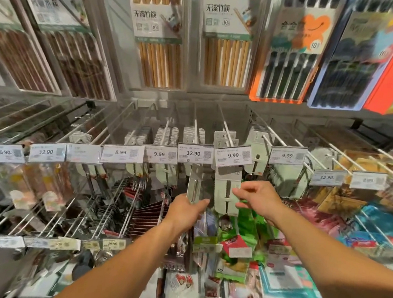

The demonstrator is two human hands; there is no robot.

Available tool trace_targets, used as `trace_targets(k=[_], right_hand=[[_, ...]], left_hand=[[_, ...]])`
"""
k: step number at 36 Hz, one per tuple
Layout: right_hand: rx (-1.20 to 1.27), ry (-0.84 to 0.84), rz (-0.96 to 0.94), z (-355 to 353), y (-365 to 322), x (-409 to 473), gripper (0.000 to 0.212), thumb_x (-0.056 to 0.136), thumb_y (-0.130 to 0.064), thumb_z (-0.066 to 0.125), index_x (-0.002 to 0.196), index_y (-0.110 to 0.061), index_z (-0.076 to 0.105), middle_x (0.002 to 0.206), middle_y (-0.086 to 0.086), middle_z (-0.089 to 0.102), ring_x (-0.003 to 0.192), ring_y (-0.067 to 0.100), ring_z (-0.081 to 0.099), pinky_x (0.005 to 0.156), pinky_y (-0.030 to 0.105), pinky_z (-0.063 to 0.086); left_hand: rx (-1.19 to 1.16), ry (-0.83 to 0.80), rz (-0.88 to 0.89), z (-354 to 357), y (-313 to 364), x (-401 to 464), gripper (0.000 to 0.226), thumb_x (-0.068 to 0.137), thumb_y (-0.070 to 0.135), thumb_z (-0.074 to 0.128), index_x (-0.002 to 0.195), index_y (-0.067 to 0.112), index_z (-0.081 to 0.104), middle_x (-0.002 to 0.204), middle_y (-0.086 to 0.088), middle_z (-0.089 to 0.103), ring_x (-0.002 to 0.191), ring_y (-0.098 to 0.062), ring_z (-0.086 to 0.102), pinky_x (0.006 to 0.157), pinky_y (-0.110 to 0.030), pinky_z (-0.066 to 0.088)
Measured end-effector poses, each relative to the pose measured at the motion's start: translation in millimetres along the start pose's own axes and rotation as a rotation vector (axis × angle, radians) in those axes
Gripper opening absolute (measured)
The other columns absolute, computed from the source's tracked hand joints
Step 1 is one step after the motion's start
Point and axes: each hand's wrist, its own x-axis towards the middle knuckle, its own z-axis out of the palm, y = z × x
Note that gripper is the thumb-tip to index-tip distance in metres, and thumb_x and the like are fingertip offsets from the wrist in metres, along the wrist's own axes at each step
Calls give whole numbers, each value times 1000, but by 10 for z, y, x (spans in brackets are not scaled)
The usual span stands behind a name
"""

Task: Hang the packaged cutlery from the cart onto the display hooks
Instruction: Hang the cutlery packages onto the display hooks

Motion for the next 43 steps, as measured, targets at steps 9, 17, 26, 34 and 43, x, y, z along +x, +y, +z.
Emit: trace_targets(k=[9,17,26,34,43], right_hand=[[74,86,-106,72,-244,38,18,93,-12,66,105,1,71,104,-5,60,93,22,70,77,28,61],[52,108,-59,112,-259,176,6,94,-9,64,100,-10,63,108,7,65,92,19,70,77,27,61],[70,82,-46,144,-148,274,10,93,-7,64,103,-7,66,103,9,71,83,14,74,87,33,58],[153,76,-104,48,-219,134,9,94,-4,61,95,-11,67,99,8,69,84,18,72,75,20,59],[-99,162,-79,16,-289,150,15,97,-22,61,107,-13,68,106,4,68,80,21,74,67,24,60]], left_hand=[[12,-62,-36,46,71,-19,28,98,26,62,75,9,60,59,-4,62,49,-12,56,44,-21,43],[-161,-41,-24,87,140,13,30,97,27,64,85,0,69,72,-13,71,63,-27,65,72,-48,56],[-249,-55,-36,-8,115,65,20,100,25,58,93,7,63,78,-18,69,62,-29,64,71,-44,51],[-276,-79,-34,69,145,97,25,101,27,56,106,3,61,81,-19,68,63,-28,64,61,-38,51],[-254,-78,-14,189,193,71,25,102,28,53,109,6,60,83,-17,71,68,-28,68,62,-36,52]])
